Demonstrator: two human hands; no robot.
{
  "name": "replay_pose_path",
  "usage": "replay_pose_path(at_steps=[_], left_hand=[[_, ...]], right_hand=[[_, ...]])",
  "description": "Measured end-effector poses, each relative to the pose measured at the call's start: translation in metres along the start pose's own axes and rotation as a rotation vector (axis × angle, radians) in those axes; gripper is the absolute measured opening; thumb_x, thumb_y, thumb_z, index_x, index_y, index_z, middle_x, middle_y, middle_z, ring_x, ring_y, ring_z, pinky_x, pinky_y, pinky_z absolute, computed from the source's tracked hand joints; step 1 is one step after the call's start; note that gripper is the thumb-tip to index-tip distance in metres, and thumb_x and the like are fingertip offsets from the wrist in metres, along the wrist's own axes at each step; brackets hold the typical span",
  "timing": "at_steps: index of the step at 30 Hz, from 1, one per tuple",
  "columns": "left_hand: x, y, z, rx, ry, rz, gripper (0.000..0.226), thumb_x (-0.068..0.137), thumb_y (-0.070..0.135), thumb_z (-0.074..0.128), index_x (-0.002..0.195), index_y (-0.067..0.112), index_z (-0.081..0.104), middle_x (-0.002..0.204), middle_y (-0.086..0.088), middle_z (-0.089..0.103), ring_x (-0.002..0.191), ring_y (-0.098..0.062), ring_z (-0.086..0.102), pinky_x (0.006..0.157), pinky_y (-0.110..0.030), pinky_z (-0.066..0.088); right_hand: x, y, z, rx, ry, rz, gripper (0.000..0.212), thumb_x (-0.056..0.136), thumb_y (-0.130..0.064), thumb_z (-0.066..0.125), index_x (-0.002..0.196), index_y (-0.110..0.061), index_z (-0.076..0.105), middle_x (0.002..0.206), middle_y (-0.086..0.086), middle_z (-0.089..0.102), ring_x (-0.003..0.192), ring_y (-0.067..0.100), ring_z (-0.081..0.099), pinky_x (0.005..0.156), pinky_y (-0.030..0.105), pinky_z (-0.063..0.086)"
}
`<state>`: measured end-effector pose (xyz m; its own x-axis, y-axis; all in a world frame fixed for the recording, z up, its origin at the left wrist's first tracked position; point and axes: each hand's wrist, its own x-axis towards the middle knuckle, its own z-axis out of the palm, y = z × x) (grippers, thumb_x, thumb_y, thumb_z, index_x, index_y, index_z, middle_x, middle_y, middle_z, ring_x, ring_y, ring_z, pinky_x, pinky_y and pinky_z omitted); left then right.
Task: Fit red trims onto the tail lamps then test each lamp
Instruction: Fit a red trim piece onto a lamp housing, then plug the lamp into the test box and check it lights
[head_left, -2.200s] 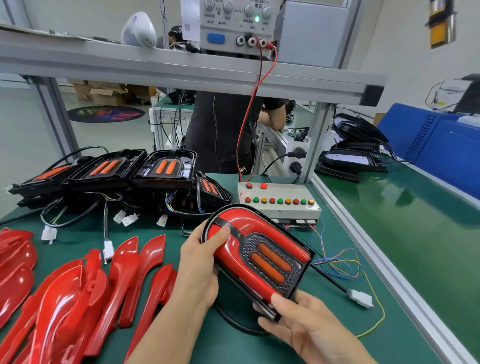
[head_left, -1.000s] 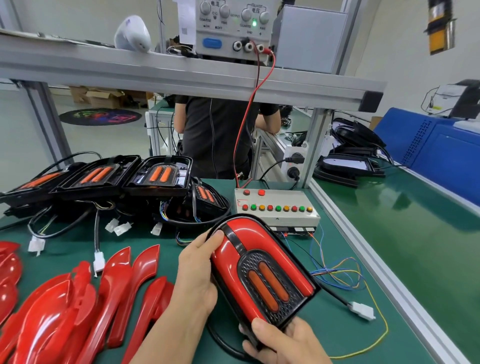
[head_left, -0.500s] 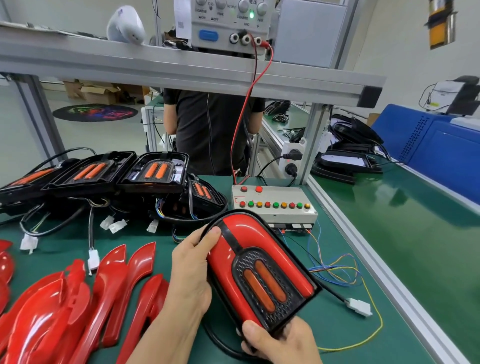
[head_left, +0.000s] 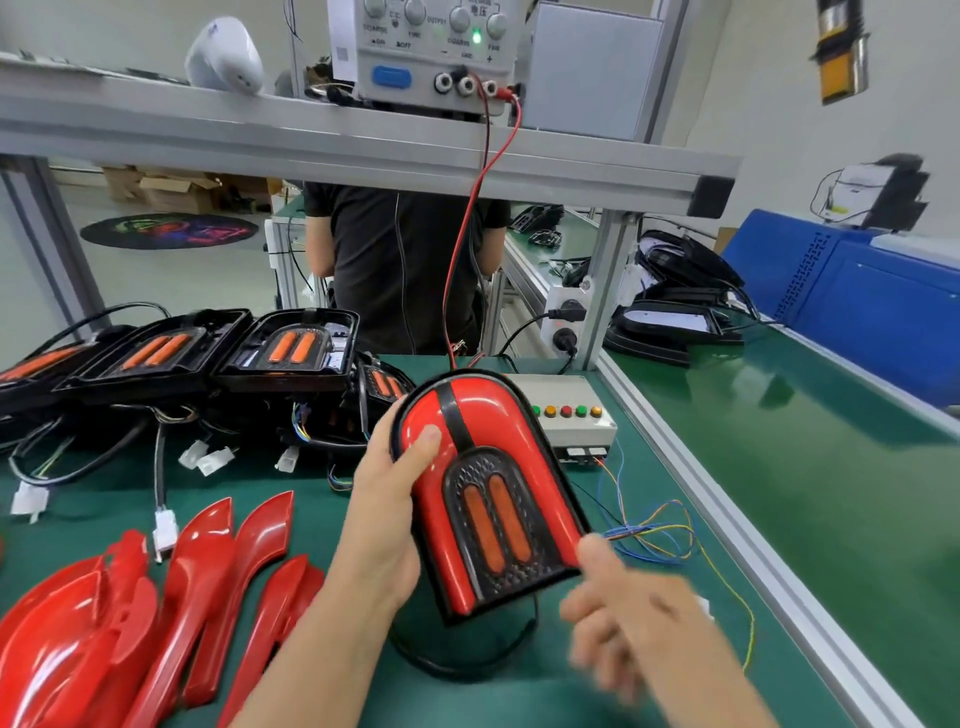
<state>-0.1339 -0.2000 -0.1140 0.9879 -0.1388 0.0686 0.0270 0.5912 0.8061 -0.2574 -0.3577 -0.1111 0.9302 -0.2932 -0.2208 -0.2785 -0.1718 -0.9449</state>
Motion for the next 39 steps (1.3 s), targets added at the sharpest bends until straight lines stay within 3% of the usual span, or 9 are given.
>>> replay_pose_path(at_steps=[3,6,11,14,18,21,24,29,39], left_hand=[[0.011,0.016,0.001,0.046,-0.15,-0.059,0.046,0.082,0.02,0.065,0.127,0.017,0.056,0.108,-0.01,0.07,0.089,-0.021,0.069,0.069,-0.033,0.057],[0.017,0.024,0.019,0.071,-0.357,-0.118,0.053,0.075,0.018,0.064,0.126,0.008,0.053,0.1,-0.012,0.069,0.08,-0.022,0.067,0.066,-0.033,0.057],[0.022,0.021,0.058,0.184,-0.547,-0.166,0.053,0.074,0.013,0.062,0.126,0.008,0.053,0.105,-0.018,0.065,0.083,-0.03,0.063,0.075,-0.038,0.054],[0.017,0.006,0.065,0.238,-0.58,-0.109,0.047,0.078,0.012,0.06,0.125,0.009,0.058,0.117,-0.017,0.065,0.099,-0.032,0.062,0.088,-0.038,0.051],[0.014,-0.021,0.056,0.439,-0.474,0.021,0.028,0.09,0.025,0.058,0.117,0.03,0.064,0.122,0.01,0.064,0.116,-0.01,0.058,0.091,-0.021,0.045],[0.023,-0.036,0.023,0.971,-0.164,0.073,0.028,0.097,0.026,0.051,0.124,0.033,0.054,0.127,0.016,0.056,0.123,-0.005,0.047,0.094,-0.018,0.036],[0.019,-0.054,-0.01,1.568,-0.199,-0.044,0.046,0.093,0.04,0.052,0.136,0.031,0.041,0.139,0.013,0.042,0.131,-0.01,0.033,0.103,-0.026,0.029],[0.008,-0.059,-0.012,1.763,-0.198,0.071,0.032,0.095,0.029,0.044,0.125,0.038,0.047,0.111,0.013,0.041,0.118,-0.009,0.038,0.09,-0.023,0.033],[0.013,-0.045,0.018,1.678,-0.205,-0.284,0.037,0.075,0.022,0.052,0.111,0.029,0.056,0.1,0.009,0.055,0.092,-0.017,0.053,0.073,-0.024,0.04]], right_hand=[[0.01,-0.009,-0.032,-0.012,0.148,-0.324,0.082,0.051,-0.093,0.053,0.081,-0.019,0.069,0.066,-0.007,0.065,0.056,0.006,0.056,0.054,0.02,0.047],[0.026,-0.02,-0.027,0.199,-0.166,-0.291,0.05,0.078,-0.06,0.066,0.112,-0.025,0.067,0.11,-0.009,0.073,0.114,0.013,0.063,0.093,0.027,0.052],[0.025,-0.012,-0.009,0.7,-0.583,-0.17,0.102,0.051,-0.059,0.089,0.131,-0.009,0.05,0.125,0.009,0.066,0.117,0.023,0.062,0.091,0.031,0.053],[0.009,-0.014,-0.007,0.798,-0.399,-0.428,0.059,0.103,-0.022,0.045,0.149,0.006,0.022,0.154,0.027,0.025,0.144,0.04,0.023,0.118,0.049,0.016],[0.001,-0.011,0.003,1.067,-0.194,-0.345,0.061,0.097,-0.031,0.016,0.153,-0.007,0.007,0.156,0.009,-0.015,0.145,0.024,-0.023,0.113,0.039,-0.026],[0.007,-0.021,0.002,0.938,-0.138,-0.345,0.084,0.088,-0.048,0.062,0.152,-0.01,0.022,0.156,0.013,0.021,0.143,0.026,0.032,0.12,0.04,0.022],[0.031,-0.024,-0.034,1.034,-0.13,-0.296,0.112,0.026,-0.053,0.096,0.123,-0.008,0.063,0.123,0.017,0.066,0.108,0.031,0.067,0.086,0.046,0.056],[0.061,-0.071,-0.074,1.053,0.165,-0.332,0.108,0.03,-0.07,0.083,0.12,-0.015,0.062,0.104,0.004,0.075,0.095,0.016,0.072,0.08,0.035,0.058],[0.112,-0.131,-0.143,1.219,0.469,-0.409,0.059,0.076,-0.07,0.064,0.103,-0.017,0.059,0.107,0.006,0.073,0.094,0.021,0.072,0.089,0.043,0.057]])
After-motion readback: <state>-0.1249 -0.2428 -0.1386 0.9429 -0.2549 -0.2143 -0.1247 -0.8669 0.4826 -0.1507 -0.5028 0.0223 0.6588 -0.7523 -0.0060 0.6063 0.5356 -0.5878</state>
